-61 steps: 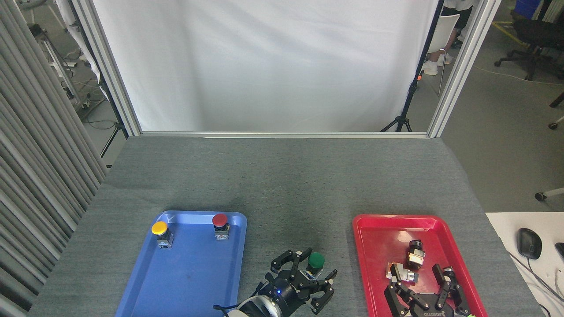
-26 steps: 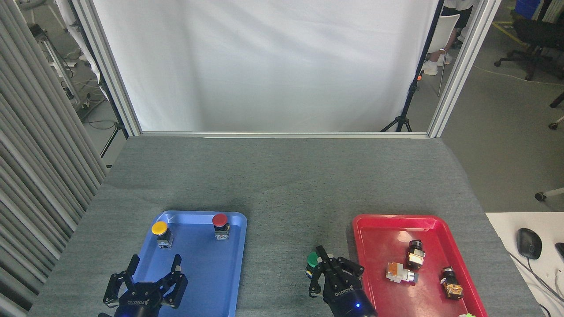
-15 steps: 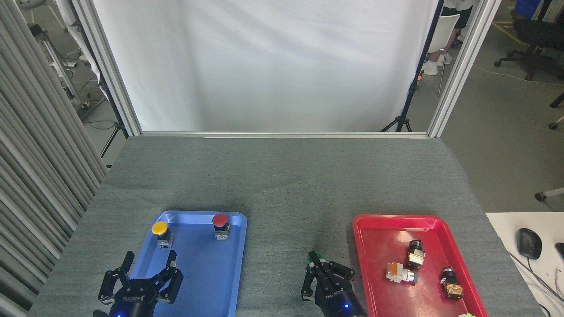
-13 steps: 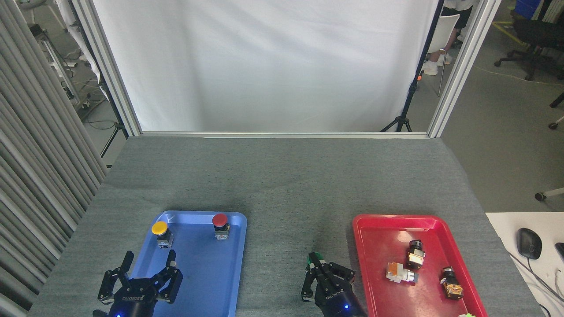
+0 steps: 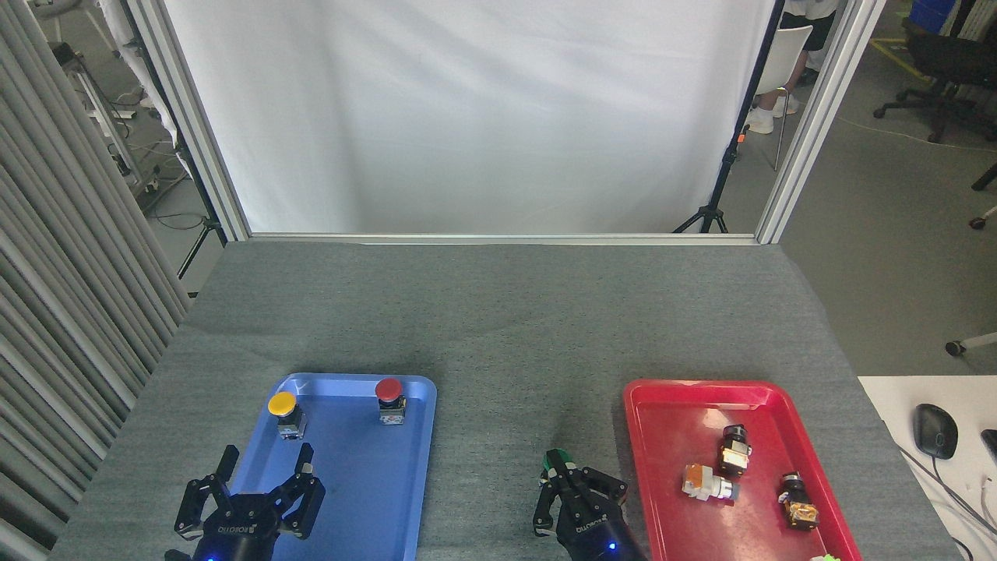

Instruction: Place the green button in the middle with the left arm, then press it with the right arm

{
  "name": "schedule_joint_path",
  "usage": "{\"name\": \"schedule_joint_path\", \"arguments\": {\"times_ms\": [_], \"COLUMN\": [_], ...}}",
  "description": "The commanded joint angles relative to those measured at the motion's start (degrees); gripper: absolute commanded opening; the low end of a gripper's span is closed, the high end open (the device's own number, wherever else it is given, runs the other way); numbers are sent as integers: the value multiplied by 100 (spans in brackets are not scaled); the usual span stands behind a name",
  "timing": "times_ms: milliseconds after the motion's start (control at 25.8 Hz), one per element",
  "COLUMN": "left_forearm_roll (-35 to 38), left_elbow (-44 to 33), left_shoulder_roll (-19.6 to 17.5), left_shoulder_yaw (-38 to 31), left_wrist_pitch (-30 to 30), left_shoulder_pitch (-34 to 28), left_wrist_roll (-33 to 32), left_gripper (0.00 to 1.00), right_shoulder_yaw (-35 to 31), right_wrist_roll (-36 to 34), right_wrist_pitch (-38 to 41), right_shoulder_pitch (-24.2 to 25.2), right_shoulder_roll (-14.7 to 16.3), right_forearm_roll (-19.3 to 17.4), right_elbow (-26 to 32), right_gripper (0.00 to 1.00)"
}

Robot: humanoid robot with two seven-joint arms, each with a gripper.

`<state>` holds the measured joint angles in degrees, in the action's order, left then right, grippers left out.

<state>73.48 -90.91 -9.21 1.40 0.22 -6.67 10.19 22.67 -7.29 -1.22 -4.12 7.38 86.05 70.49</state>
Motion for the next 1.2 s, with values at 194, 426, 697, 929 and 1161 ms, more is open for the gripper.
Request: {"name": "schedule_joint_path", "arguments": {"times_ms": [194, 426, 697, 929, 1161], "left_forearm_roll": [-9, -9, -17, -9, 0], "left_elbow": [-6, 3, 20, 20, 29], "left_shoulder_roll": [-2, -2, 7, -11, -11], "left_shoulder_yaw": [-8, -8, -8, -87, -122], "left_wrist_pitch": [-14, -31, 4, -5, 13], "left_shoulder_pitch": [17, 43, 43, -1, -36], "left_wrist_roll": [27, 18, 18, 18, 35], "left_gripper": [99, 99, 99, 99, 99], "right_shoulder_yaw": [18, -79, -1011, -1907, -2619], "right_wrist_roll": [-71, -88, -106, -106, -62], "right_wrist_pitch": [-168, -176, -80, 140, 272], "right_shoulder_pitch": [25, 86, 702, 1255, 1625], "right_shoulder_roll": [-70, -52, 185, 378, 528], "right_forearm_roll": [-27, -27, -44, -62, -62], "right_elbow": [264, 747, 1424, 1810, 1995], "right_gripper": [0, 0, 36, 100, 100]}}
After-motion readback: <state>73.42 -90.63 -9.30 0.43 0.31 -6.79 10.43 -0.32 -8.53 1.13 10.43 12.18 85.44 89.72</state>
